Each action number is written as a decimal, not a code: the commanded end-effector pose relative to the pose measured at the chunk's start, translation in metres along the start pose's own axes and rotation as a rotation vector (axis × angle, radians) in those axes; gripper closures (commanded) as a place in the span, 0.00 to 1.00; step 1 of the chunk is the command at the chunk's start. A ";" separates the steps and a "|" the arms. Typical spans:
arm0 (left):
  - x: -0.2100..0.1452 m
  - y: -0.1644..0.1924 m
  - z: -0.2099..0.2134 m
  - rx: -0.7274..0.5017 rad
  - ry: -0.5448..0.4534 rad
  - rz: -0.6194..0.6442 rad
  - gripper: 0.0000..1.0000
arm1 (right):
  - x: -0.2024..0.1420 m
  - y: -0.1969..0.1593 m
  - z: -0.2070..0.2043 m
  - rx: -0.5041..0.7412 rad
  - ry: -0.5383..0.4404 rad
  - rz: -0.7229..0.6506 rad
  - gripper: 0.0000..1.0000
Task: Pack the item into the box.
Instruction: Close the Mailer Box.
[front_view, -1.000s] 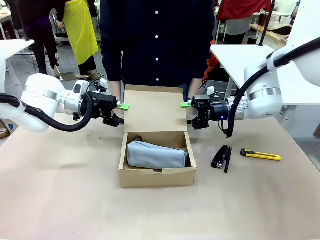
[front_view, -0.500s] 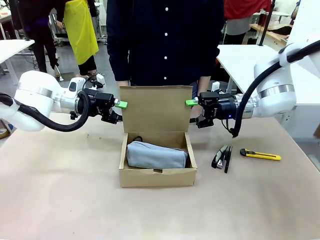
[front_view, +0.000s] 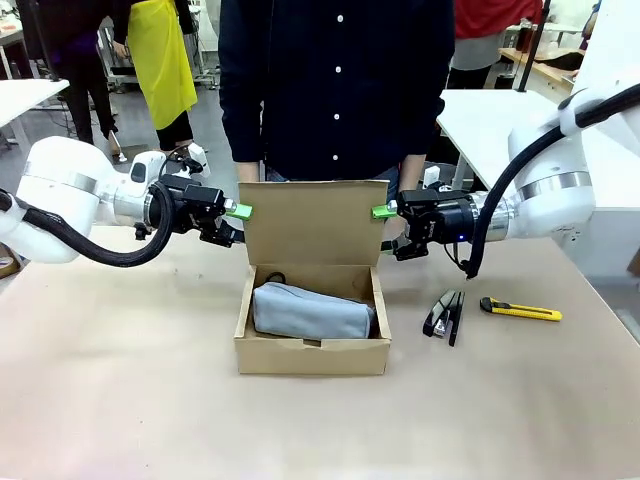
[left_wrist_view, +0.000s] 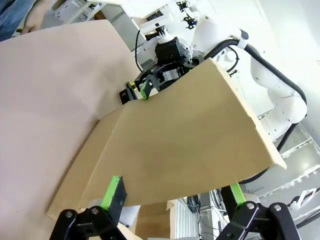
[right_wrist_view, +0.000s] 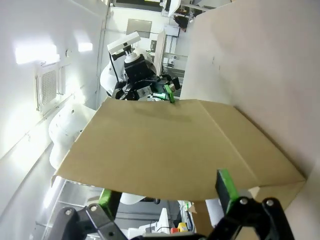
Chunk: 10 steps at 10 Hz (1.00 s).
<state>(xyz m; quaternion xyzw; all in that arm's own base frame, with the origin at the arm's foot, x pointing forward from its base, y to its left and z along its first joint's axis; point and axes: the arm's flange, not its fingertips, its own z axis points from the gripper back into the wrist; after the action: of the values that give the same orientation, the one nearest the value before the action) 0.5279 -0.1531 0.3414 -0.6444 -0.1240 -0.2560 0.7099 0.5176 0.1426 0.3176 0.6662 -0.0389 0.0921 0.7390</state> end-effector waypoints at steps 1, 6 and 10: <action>0.003 0.000 0.000 -0.001 -0.009 -0.003 0.00 | 0.004 0.002 -0.001 0.005 -0.005 -0.001 0.00; 0.001 -0.018 -0.010 0.023 0.006 -0.331 0.00 | -0.015 0.010 -0.018 -0.072 0.083 0.236 0.00; -0.015 -0.021 -0.029 0.102 -0.032 -0.601 0.00 | -0.037 0.021 -0.023 -0.124 -0.039 0.601 0.00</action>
<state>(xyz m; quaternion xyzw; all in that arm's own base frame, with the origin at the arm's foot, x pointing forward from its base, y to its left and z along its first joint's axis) 0.5153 -0.1769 0.3552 -0.5613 -0.2940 -0.4292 0.6437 0.4933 0.1611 0.3314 0.5934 -0.1919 0.2742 0.7320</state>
